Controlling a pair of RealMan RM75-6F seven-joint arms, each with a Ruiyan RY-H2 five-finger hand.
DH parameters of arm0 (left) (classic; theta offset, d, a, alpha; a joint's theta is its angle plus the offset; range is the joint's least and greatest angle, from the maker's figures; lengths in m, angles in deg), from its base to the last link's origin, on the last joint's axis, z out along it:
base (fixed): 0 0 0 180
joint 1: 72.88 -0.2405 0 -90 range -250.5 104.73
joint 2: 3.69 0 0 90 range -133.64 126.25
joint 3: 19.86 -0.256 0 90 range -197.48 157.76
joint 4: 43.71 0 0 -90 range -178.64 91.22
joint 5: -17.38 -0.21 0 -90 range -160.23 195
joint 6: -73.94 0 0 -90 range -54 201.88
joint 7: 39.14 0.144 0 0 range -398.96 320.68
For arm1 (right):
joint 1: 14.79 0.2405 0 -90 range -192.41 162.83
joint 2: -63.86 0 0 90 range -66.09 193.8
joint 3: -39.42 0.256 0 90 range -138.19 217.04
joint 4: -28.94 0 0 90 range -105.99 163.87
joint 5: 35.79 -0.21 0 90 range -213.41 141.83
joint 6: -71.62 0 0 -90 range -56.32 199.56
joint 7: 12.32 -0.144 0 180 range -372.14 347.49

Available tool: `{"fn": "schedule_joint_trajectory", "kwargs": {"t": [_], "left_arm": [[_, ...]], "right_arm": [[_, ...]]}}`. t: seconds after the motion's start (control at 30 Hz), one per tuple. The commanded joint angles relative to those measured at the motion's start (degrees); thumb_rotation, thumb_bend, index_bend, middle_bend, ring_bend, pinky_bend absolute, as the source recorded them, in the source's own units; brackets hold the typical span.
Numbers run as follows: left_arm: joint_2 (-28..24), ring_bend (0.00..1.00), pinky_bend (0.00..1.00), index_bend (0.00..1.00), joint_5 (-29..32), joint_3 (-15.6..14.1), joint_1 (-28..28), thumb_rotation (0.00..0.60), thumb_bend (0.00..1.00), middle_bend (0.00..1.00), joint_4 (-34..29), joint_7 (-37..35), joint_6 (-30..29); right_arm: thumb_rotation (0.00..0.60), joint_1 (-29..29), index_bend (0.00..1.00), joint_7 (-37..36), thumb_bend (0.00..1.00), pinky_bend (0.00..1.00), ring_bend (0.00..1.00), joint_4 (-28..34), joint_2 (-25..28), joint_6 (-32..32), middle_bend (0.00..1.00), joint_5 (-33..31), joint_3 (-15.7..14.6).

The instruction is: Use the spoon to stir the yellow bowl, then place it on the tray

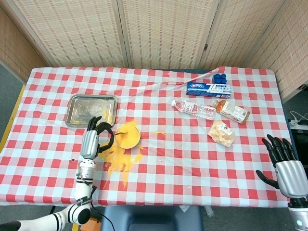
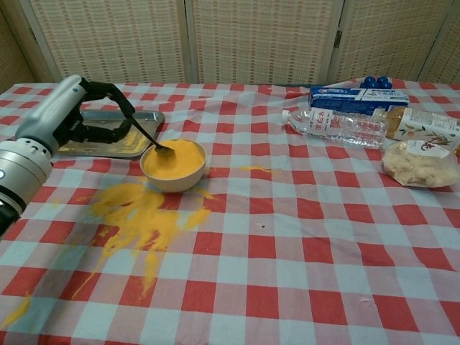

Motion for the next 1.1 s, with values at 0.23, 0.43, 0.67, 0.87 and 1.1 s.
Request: {"fn": "schedule_joint_trajectory", "kwargs": {"t": [0.23,0.43,0.67,0.87,1.1], "left_arm": [[-1.7,0.10,0.04,0.87,-0.3,-0.5,-0.5,0.600,0.72,0.38,-4.6,-0.2,0.3],[-1.1,0.10,0.04,0.87,-0.9,0.3,0.2,0.600,0.72,0.38,-2.4,-0.1,-0.4],[0.0,0.10,0.04,0.87,0.3,0.9,1.2,0.600,0.73,0.38,2.1,-1.9,1.4],[0.2,0.10,0.04,0.87,0.5,0.0,1.2,0.600,0.73,0.38,2.5,-2.2,2.5],[-2.4,0.10,0.04,0.87,0.5,-1.4,-0.3,0.600,0.73,0.38,-3.5,-1.5,2.8]], "right_arm": [[0.600,0.1,0.00,0.2,0.11,0.00,0.00,-0.1,-0.1,-0.5,0.00,-0.3,0.0],[0.600,0.2,0.00,0.3,0.11,0.00,0.00,0.1,-0.1,-0.7,0.00,-0.6,0.1],[0.600,0.3,0.00,0.4,0.11,0.00,0.00,0.0,-0.1,-1.0,0.00,-1.0,0.2],[0.600,0.1,0.00,-0.1,0.11,0.00,0.00,0.1,0.1,-0.7,0.00,-0.6,0.0],[0.600,0.0,0.00,0.8,0.11,0.00,0.00,-0.1,-0.2,-0.2,0.00,-0.5,0.2]]}}
